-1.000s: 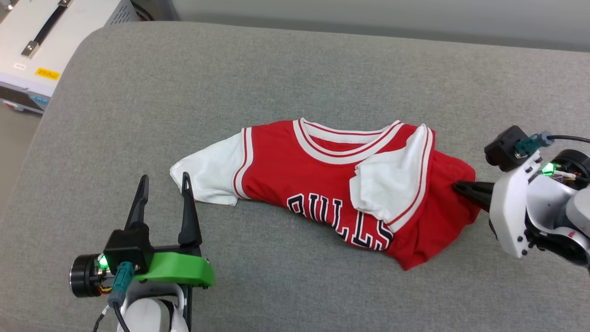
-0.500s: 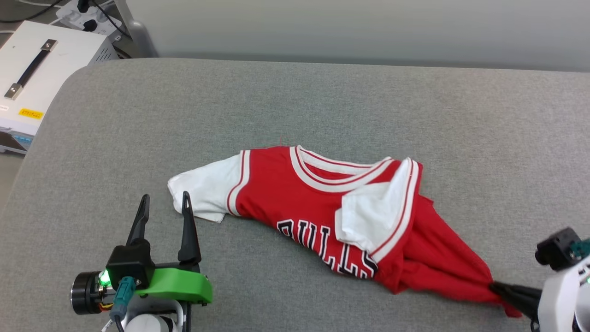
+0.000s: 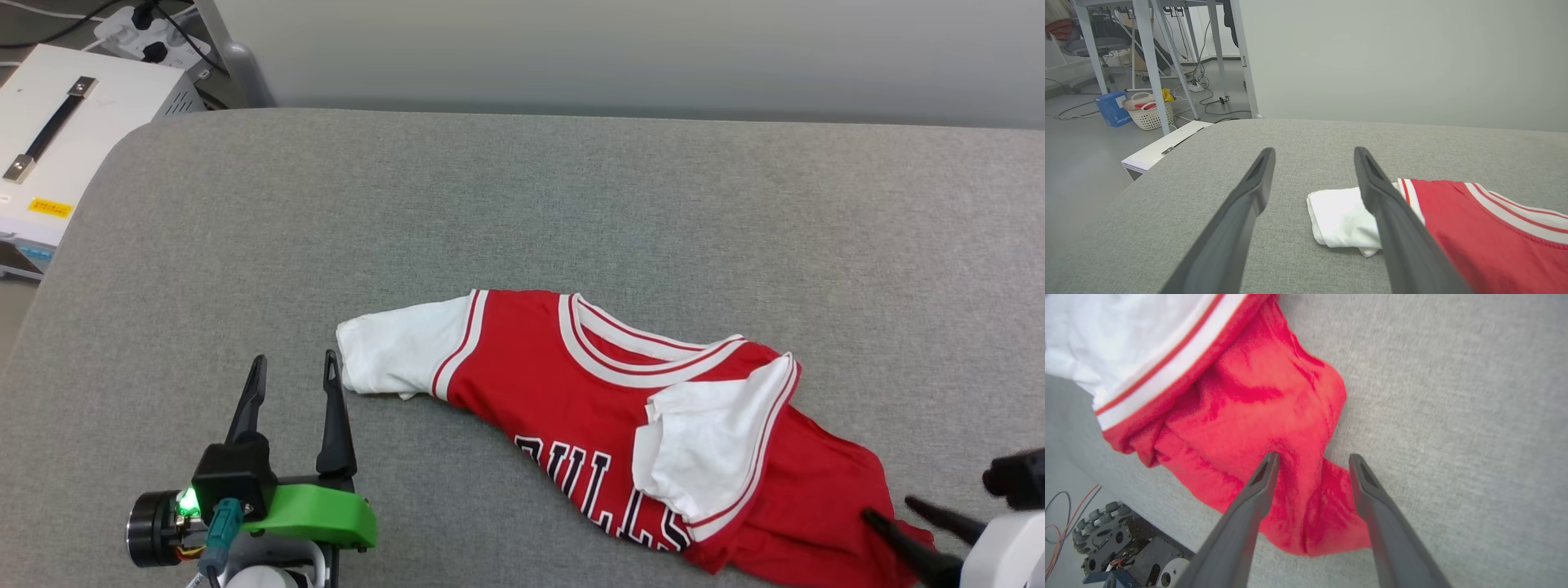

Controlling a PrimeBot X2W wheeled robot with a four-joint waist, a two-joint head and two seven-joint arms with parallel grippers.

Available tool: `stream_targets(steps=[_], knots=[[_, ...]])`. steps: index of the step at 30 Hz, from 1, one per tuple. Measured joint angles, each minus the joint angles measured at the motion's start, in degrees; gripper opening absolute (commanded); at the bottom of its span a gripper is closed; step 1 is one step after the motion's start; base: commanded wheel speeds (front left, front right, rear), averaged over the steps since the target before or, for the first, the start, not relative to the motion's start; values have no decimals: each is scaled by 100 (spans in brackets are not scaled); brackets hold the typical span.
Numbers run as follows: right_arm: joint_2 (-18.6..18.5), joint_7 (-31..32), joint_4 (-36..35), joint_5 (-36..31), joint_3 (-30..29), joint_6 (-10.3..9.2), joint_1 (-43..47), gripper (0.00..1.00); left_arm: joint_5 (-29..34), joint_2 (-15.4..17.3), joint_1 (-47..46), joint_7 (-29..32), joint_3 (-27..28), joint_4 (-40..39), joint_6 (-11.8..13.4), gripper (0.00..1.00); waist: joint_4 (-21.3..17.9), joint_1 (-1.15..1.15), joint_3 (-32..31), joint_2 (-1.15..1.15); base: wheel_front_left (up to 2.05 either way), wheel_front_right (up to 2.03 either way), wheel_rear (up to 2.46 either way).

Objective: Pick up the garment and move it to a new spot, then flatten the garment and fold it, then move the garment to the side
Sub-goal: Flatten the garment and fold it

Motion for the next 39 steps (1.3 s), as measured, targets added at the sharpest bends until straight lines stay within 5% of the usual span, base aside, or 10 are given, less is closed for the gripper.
stream_targets(steps=[7,13,19,27,39], knots=[[43,-108,-1102,-390,-1423,-4,4,100,49,-1,30,0,-12,-21,0,100,-17,0,-21,0,0,0,0],[37,675,-1839,-864,-1740,-4,-536,100,49,-2,16,0,-63,-55,0,100,10,0,87,0,0,0,0],[-103,2016,-1923,-883,-1048,-4,-1729,100,51,-3,-52,0,-142,-87,-7,100,83,0,259,0,0,0,0],[-40,3682,-1023,-650,176,-4,-2988,100,35,-3,-279,1,-325,-98,3,100,243,0,561,0,0,0,0],[208,3578,616,-710,1516,-4,-3665,98,-104,-8,-618,1,-556,-75,101,100,563,0,1100,0,0,0,0]])
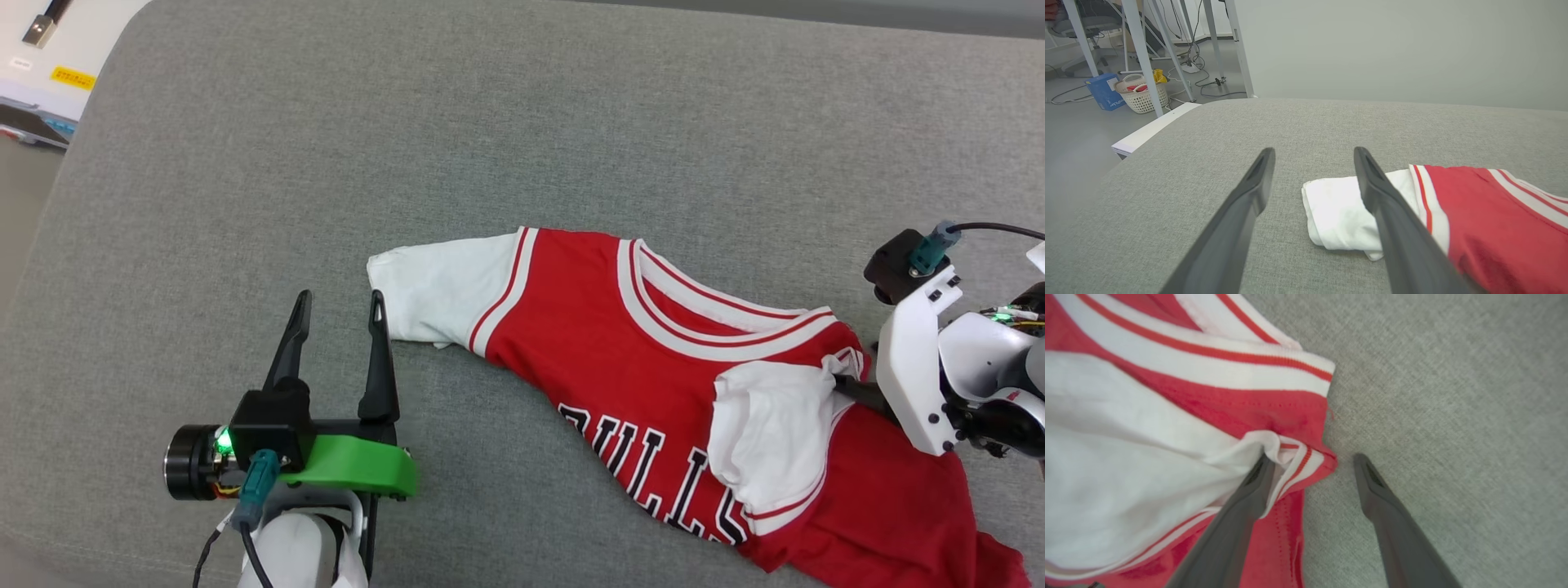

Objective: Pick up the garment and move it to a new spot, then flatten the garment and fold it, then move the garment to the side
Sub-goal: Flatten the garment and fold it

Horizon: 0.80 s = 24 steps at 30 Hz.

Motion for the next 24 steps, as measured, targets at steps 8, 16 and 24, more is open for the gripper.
stream_targets(steps=[8,16,24], knots=[[-29,-1341,-7,234,425,1,-218,0,1,1,18,-1,22,66,47,100,-8,0,-54,0,0,0,0],[-503,-2280,-683,412,116,0,-361,0,30,-1,158,-1,53,73,43,100,-237,0,-344,0,0,0,0],[-982,-2051,-381,464,-342,0,-902,0,45,-1,162,-1,-26,26,7,100,-310,0,-267,0,0,0,0]])
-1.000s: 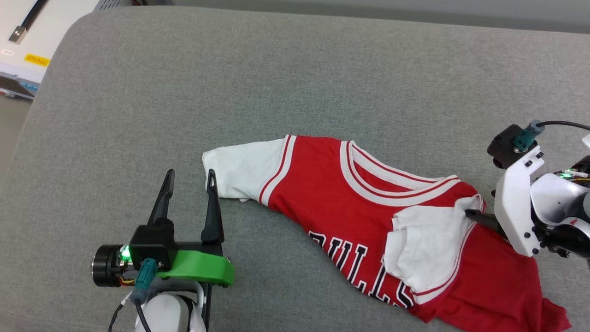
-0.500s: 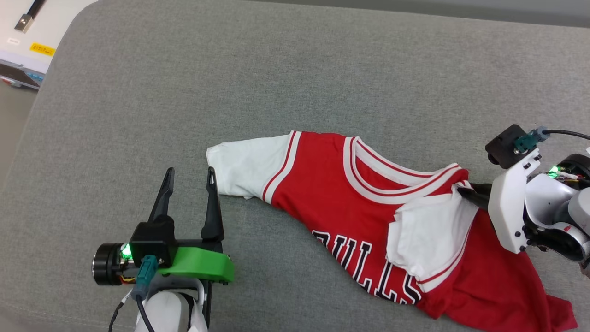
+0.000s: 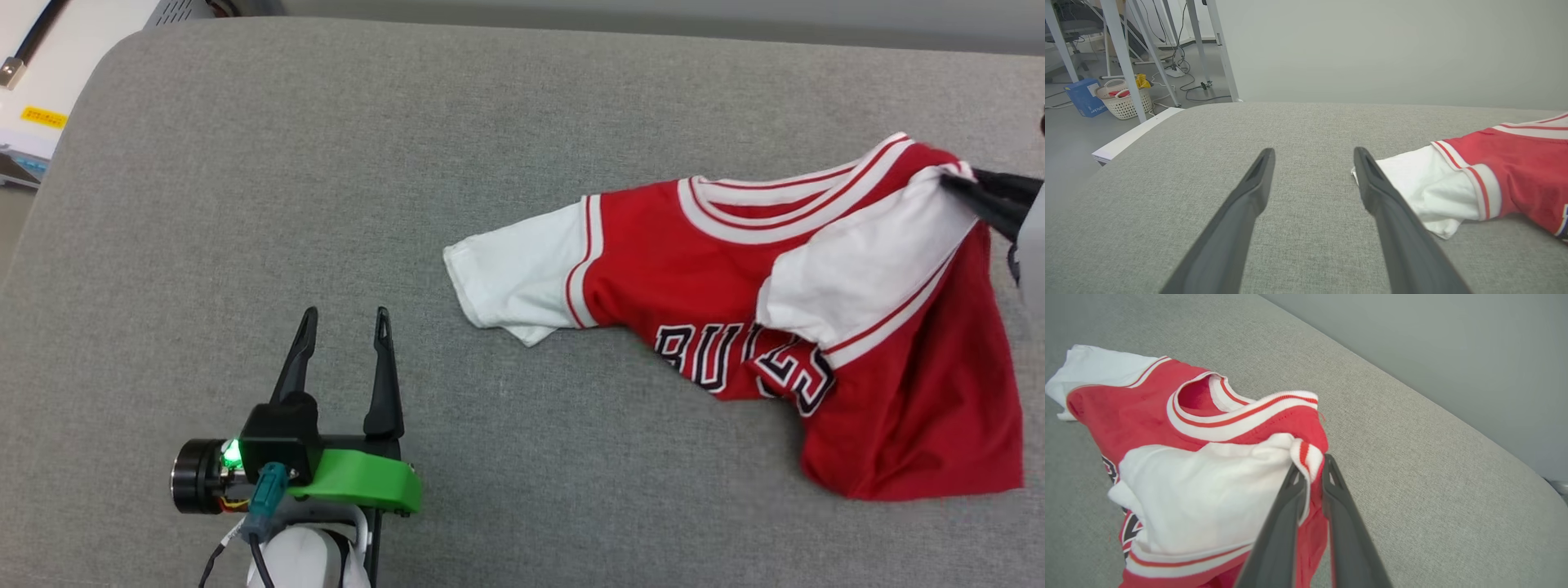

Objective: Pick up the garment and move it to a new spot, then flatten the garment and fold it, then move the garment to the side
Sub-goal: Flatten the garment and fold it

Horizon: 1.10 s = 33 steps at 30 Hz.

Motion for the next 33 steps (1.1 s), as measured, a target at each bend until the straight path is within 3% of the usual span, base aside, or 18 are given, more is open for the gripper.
stream_targets(steps=[5,10,15,19,20,21,22,29,33], knots=[[54,212,1026,-391,19,0,-579,0,-45,-1,-109,0,-153,8,0,100,102,0,237,0,0,0,0],[475,98,2357,-959,199,0,-845,0,-66,-1,-263,0,-258,11,10,100,232,0,490,0,0,0,0],[936,116,3446,-909,219,-4,-837,0,-105,-1,-385,0,-303,7,63,100,351,0,699,0,0,0,0],[988,-131,3780,-746,103,-8,-844,0,-105,-1,-393,1,-299,4,90,100,410,0,780,0,0,0,0],[1007,-269,3819,-715,85,-8,-844,31,-105,-1,-393,0,-289,9,94,100,408,0,776,0,0,0,0],[1020,-393,3829,-697,78,-8,-844,73,-105,-1,-392,0,-283,12,97,100,404,0,764,0,0,0,0],[1034,-582,3824,-655,55,-8,-844,100,-105,-1,-392,0,-278,19,105,100,398,1,742,0,0,0,0],[954,-2121,3342,-567,-119,-1,-812,100,-98,-2,-355,0,-182,24,115,100,283,1,460,0,0,0,0],[813,-2492,2607,-535,-254,-1,-709,100,-59,-2,-245,0,-111,3,114,100,176,0,273,0,0,0,0]])
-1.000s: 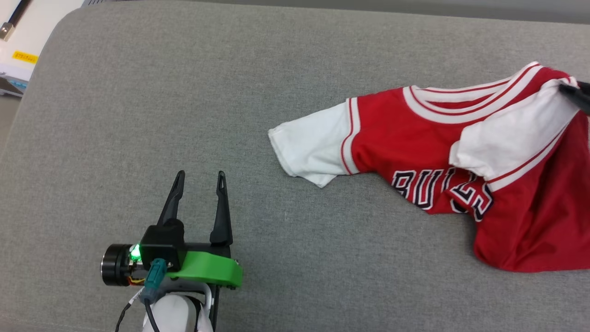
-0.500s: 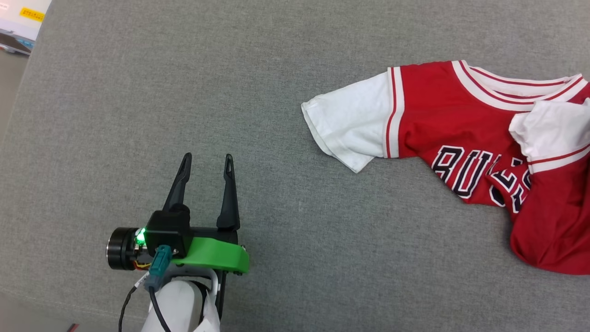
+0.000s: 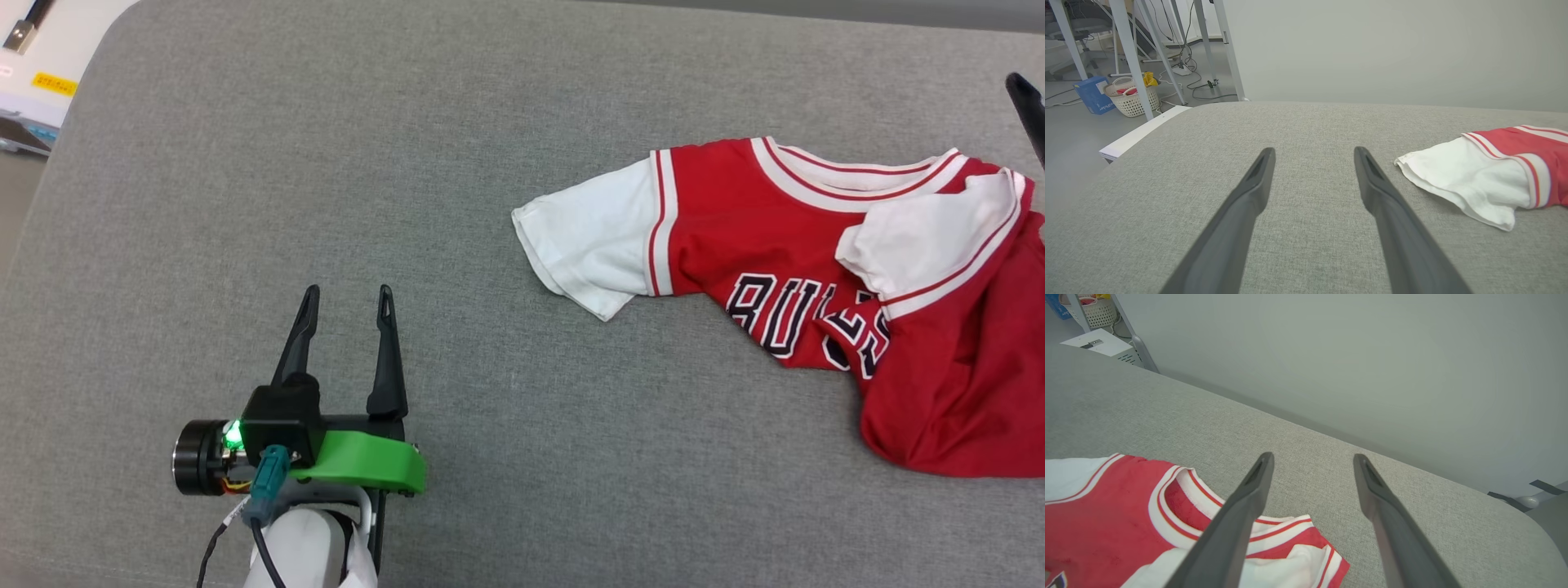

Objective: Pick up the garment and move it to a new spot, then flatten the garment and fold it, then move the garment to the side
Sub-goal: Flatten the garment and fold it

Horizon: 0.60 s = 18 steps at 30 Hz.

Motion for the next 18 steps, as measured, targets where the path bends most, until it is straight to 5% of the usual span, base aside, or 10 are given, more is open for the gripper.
stream_targets(steps=[6,11,18], knots=[[-315,547,-1571,231,-20,0,77,100,27,0,123,0,100,-31,-9,100,-152,0,-247,0,0,0,0],[-721,2121,-2572,655,244,0,203,100,45,0,197,0,132,-46,-31,100,-223,0,-399,0,0,0,0],[-928,4101,-3083,717,639,0,230,100,44,0,213,0,116,-96,-33,100,-187,0,-354,0,0,0,0]])
